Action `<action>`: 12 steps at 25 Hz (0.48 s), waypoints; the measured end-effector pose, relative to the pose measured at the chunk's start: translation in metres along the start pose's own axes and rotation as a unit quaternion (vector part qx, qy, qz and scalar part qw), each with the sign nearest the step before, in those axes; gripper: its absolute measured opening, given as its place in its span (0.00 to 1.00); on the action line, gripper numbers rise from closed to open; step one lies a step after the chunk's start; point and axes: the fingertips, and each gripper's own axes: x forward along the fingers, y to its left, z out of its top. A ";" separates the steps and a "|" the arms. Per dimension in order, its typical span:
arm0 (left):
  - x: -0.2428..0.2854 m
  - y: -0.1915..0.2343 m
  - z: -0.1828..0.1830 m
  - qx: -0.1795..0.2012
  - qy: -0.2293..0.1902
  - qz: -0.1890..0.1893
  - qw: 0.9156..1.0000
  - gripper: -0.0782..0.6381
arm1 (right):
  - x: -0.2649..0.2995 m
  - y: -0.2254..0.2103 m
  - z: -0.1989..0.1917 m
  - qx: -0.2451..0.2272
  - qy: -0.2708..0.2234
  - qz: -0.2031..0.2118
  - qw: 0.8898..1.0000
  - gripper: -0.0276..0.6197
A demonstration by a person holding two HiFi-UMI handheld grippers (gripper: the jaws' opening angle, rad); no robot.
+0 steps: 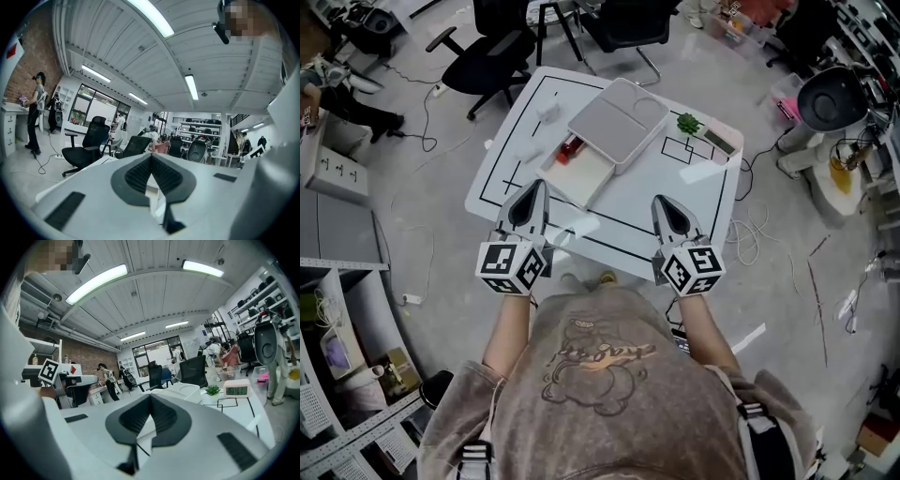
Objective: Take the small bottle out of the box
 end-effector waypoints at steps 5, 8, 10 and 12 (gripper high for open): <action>0.027 0.003 0.002 0.003 0.004 -0.019 1.000 0.12 | 0.012 -0.008 0.005 0.005 -0.006 -0.009 1.000 0.04; 0.046 0.003 0.005 0.006 0.006 -0.036 0.999 0.12 | 0.018 -0.014 0.011 0.004 -0.011 -0.020 1.000 0.04; 0.057 0.004 0.008 0.011 0.009 -0.045 0.999 0.12 | 0.022 -0.015 0.014 0.006 -0.014 -0.026 1.000 0.04; 0.066 0.006 0.009 0.017 0.012 -0.053 0.998 0.12 | 0.027 -0.013 0.016 0.005 -0.016 -0.030 0.999 0.04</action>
